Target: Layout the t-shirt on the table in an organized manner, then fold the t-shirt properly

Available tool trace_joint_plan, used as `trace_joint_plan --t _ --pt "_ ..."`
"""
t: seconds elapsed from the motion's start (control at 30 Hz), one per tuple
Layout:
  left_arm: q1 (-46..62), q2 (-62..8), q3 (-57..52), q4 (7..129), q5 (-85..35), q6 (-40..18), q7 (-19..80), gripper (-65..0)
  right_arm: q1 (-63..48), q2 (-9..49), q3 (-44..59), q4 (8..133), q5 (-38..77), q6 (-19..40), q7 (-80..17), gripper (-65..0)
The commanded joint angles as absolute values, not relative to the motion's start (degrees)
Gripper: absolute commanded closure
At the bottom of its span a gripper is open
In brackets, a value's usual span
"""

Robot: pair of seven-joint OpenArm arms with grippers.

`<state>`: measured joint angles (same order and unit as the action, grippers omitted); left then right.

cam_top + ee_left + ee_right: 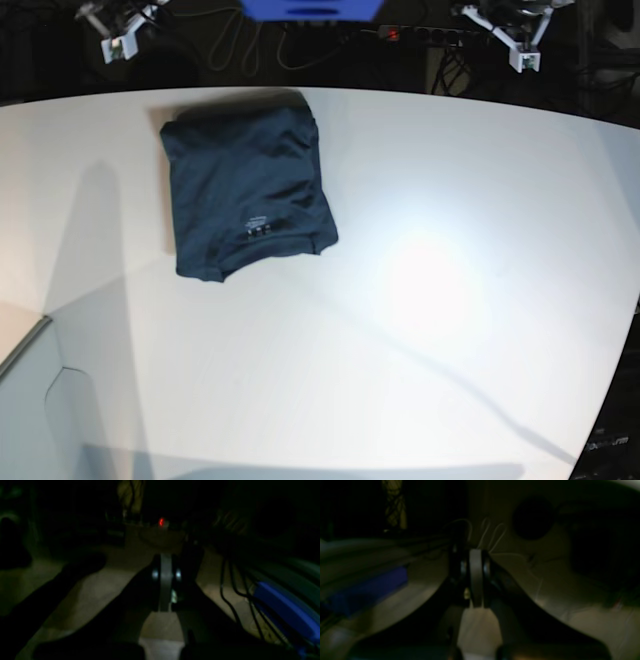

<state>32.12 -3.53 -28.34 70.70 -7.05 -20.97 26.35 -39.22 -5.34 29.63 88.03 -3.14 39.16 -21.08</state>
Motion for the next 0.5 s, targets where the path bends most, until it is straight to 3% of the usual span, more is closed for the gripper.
trace_joint_plan --t 0.0,0.13,0.3,0.37,0.47 --pt "31.69 -3.21 -28.53 66.68 -6.20 -20.79 23.34 0.0 -38.20 -4.09 28.62 84.97 -2.86 40.00 -20.26 0.0" --pt "24.40 -3.47 -26.59 46.02 -2.42 -20.79 7.25 0.0 -32.57 -0.66 25.10 66.24 -3.03 40.00 -12.18 0.0" --pt "11.03 -6.81 -21.32 15.96 4.70 -20.09 -3.74 0.0 -25.01 2.15 24.75 42.95 -3.12 40.00 3.91 0.0" --pt "5.49 -7.87 -21.41 4.88 5.14 -20.09 -6.46 0.0 -22.02 3.74 23.16 33.36 -4.35 32.75 11.82 0.0" --pt "2.68 -7.69 -20.09 1.10 6.02 -20.09 -8.31 0.0 -17.10 6.46 21.41 19.38 -6.99 22.73 22.11 0.0"
